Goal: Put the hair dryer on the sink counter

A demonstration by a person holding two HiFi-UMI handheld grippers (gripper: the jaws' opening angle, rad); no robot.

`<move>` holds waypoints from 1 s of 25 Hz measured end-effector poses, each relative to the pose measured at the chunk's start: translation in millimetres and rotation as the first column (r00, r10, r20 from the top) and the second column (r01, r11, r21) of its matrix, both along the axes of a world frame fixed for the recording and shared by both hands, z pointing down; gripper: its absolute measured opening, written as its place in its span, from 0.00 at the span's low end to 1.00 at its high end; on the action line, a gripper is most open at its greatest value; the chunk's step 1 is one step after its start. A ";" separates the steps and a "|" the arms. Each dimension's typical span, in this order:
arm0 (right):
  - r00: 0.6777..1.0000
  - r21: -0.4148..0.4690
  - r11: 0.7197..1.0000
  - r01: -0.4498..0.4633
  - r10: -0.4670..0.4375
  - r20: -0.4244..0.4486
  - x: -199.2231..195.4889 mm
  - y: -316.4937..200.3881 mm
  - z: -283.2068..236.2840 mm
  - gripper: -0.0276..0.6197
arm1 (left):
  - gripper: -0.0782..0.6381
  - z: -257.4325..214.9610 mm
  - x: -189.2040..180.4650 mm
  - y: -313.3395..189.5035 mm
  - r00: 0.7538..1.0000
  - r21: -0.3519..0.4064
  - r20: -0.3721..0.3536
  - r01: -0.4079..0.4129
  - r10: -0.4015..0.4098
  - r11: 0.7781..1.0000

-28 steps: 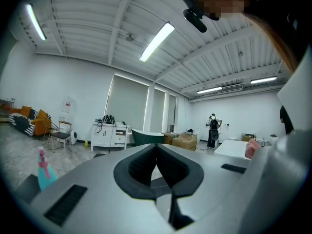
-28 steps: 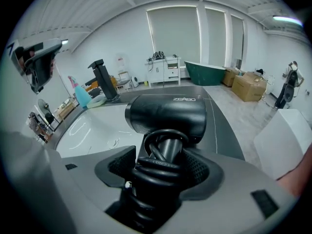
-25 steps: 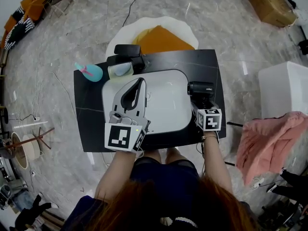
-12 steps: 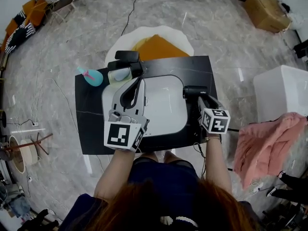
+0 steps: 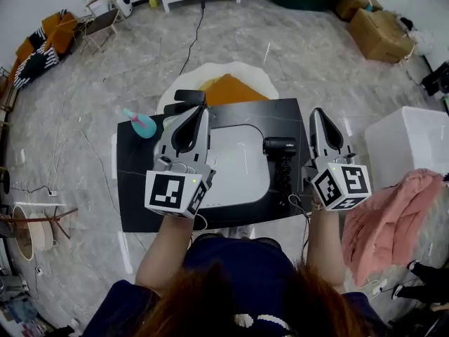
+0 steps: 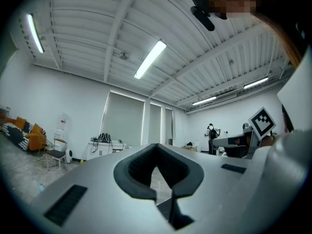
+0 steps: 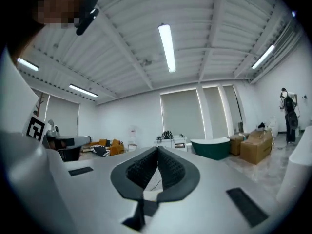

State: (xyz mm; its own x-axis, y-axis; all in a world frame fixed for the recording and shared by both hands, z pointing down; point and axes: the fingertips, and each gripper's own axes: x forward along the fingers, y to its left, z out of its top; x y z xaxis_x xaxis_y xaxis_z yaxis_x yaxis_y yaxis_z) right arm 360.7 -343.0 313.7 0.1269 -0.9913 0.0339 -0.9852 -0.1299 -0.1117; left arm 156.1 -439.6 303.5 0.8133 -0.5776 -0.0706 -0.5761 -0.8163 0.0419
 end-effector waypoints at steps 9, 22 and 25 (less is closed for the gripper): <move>0.993 0.117 0.992 0.042 -0.028 -0.117 -30.9 23.1 -60.4 0.07 | 0.13 -53.3 -13.7 20.1 0.999 0.080 -0.047 0.017 -0.013 0.997; 0.991 0.111 0.992 0.058 -0.044 -0.129 -46.6 30.8 -61.8 0.07 | 0.13 -46.1 -17.0 32.4 0.999 0.071 -0.035 0.023 -0.020 0.997; 0.989 0.112 0.992 0.066 -0.050 -0.139 -49.8 31.7 -64.0 0.07 | 0.13 -46.5 -18.7 34.1 0.999 0.067 -0.033 0.026 -0.024 0.997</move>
